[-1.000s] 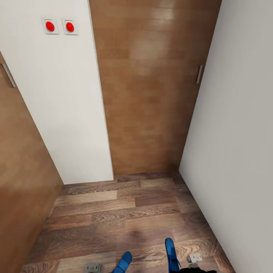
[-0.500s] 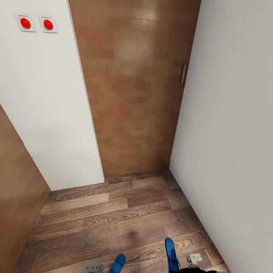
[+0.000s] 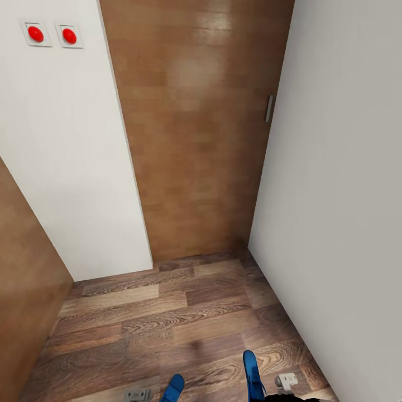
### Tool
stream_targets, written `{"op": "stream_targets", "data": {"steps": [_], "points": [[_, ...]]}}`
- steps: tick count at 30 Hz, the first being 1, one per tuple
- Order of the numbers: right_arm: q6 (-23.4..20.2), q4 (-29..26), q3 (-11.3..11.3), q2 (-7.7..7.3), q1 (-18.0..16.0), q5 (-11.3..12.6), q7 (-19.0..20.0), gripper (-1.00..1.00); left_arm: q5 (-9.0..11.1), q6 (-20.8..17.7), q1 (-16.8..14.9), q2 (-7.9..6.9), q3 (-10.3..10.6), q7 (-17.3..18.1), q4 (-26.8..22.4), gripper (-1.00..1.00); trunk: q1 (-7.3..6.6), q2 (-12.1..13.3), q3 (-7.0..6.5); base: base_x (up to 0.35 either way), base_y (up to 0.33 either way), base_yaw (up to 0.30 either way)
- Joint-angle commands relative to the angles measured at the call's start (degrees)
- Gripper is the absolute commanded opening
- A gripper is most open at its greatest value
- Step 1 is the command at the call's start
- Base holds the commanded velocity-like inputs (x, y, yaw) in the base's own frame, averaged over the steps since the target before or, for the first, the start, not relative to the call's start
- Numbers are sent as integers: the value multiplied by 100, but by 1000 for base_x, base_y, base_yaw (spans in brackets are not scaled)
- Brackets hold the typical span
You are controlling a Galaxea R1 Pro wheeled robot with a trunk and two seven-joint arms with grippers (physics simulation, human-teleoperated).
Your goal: In the bedroom, move the book from the bed onto either nightstand, and place the two sandals side by side next to the bed.
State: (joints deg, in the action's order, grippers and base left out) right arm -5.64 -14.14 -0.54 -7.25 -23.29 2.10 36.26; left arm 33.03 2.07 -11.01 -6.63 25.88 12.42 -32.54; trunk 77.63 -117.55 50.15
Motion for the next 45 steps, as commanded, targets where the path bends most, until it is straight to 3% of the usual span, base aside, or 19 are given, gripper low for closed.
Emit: {"op": "stream_targets", "data": {"steps": [1, 26, 45], "points": [[-59, -10, -10, -1, 0, 27, 30, -100, 56, 22, -6, -10, 40, -2, 2, 100, -1, -2, 5, 0, 0, -10], [-60, -10, -16, -4, 0, 36, 30, -100, 55, 22, -6, -14, 40, -2, 2, 100, -1, -2, 5, 0, 0, -227], [-60, -10, -16, -4, 0, 36, 30, -100, 55, 22, -6, -13, 40, -2, 2, 100, -1, -2, 5, 0, 0, -138]]}}
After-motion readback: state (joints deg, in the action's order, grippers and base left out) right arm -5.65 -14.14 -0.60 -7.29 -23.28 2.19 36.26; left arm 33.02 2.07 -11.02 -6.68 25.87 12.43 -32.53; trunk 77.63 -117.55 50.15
